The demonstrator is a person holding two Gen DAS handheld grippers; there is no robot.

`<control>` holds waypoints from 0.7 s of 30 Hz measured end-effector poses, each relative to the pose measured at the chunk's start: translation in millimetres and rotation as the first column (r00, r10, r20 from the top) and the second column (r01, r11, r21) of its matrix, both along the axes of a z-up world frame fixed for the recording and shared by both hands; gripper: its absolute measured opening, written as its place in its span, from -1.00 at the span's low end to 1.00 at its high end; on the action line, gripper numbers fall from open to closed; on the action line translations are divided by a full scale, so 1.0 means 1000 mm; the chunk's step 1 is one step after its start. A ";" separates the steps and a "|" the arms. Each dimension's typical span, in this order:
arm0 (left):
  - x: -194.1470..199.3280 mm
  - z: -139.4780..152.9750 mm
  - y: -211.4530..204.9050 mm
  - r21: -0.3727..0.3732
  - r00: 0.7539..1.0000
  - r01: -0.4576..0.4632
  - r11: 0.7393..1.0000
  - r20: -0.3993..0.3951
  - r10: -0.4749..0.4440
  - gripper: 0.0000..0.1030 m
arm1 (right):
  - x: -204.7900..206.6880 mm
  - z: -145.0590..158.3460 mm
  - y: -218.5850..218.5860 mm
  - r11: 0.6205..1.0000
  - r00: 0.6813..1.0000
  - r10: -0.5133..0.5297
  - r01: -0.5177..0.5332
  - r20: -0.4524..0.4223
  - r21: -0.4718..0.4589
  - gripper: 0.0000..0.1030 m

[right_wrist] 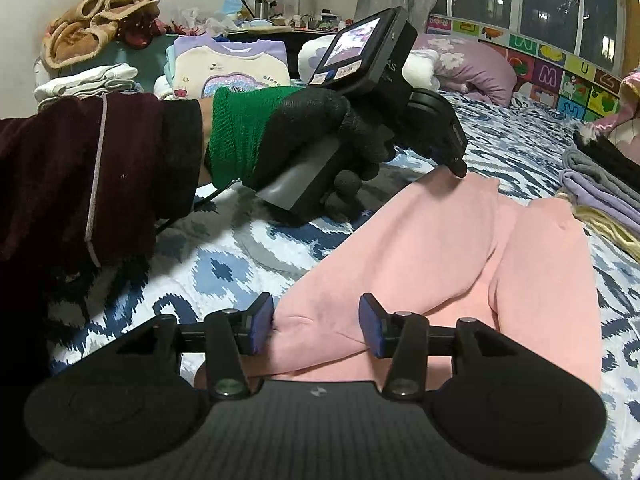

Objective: Fold clothes
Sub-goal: 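Grasp the hem end of the pink strip with the left gripper, then grasp the strip end with the right gripper beside the left gripper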

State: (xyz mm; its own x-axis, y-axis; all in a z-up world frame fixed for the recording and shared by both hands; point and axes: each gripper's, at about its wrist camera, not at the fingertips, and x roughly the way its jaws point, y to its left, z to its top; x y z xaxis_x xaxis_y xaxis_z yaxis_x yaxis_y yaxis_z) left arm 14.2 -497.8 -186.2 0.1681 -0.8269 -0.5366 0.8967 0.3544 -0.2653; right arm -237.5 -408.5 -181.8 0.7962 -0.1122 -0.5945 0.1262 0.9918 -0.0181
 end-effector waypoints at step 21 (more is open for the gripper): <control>-0.021 0.005 0.001 0.066 0.990 0.099 0.993 0.095 -0.105 -0.37 | -0.009 0.000 -0.002 0.995 0.994 0.094 -0.096 -0.050 -0.034 -0.29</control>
State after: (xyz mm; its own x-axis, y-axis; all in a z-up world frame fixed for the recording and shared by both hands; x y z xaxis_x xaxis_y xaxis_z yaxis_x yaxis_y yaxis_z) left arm -7.1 -497.0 -181.5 0.1388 -0.8085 -0.5719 0.9496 0.2725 -0.1547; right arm -246.1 -410.0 -182.0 0.7751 -0.0596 -0.6290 0.0297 0.9979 -0.0580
